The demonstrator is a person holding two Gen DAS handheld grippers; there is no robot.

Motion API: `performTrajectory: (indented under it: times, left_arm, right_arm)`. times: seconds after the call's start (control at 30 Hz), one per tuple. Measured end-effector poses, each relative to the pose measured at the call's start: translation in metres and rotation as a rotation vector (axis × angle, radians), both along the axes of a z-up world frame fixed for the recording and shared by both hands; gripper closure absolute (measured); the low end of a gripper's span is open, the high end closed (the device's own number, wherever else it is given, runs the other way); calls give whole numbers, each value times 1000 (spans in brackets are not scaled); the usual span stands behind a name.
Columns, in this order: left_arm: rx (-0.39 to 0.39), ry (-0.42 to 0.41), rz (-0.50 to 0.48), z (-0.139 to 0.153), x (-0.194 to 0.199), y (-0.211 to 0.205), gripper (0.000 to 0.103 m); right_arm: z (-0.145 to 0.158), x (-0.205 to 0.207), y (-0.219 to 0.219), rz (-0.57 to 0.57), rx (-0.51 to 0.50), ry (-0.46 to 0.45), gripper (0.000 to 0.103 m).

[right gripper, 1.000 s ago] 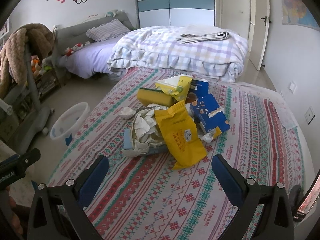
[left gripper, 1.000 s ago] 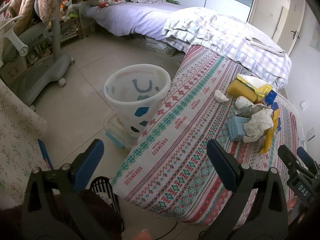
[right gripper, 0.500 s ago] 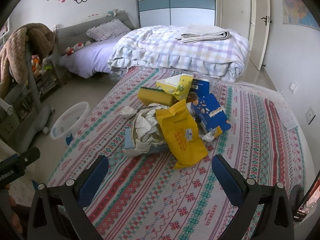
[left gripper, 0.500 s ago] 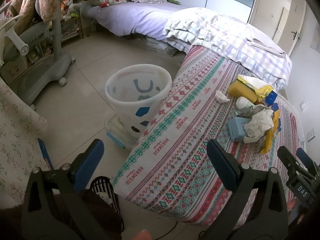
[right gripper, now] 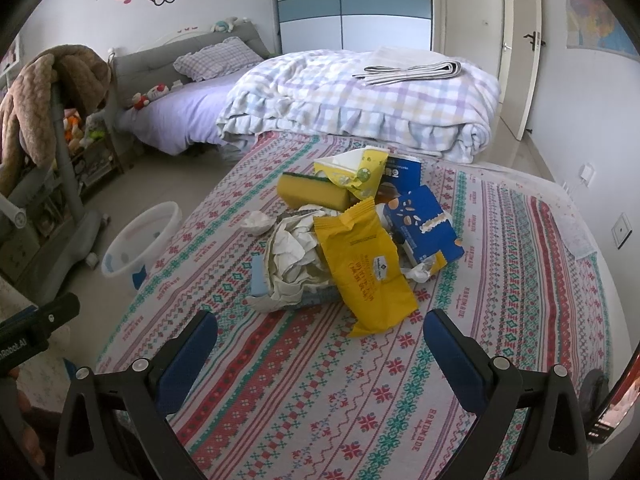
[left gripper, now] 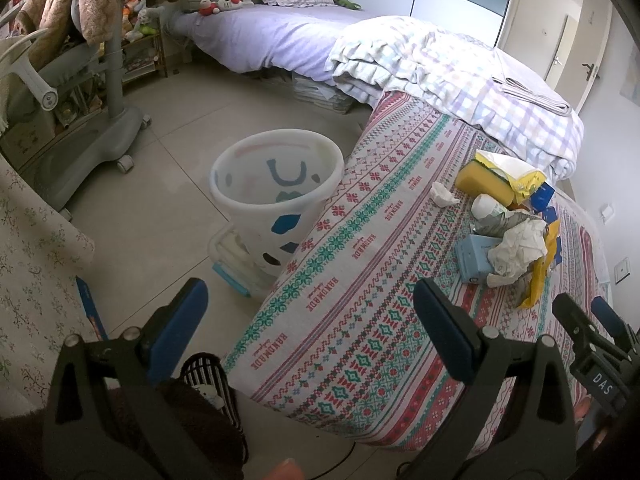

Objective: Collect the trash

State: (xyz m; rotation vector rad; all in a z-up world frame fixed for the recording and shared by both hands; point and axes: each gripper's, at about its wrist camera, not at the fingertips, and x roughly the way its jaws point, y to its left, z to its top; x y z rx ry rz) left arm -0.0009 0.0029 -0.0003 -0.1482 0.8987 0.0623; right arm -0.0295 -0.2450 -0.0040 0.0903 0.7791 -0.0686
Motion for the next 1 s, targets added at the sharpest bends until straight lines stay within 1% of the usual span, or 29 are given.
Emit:
performTrajectory:
  times: [1.0]
  left_arm:
    - [6, -5, -1, 1, 0, 1, 1]
  right_arm:
    - [0, 0, 9, 19, 1, 1, 0]
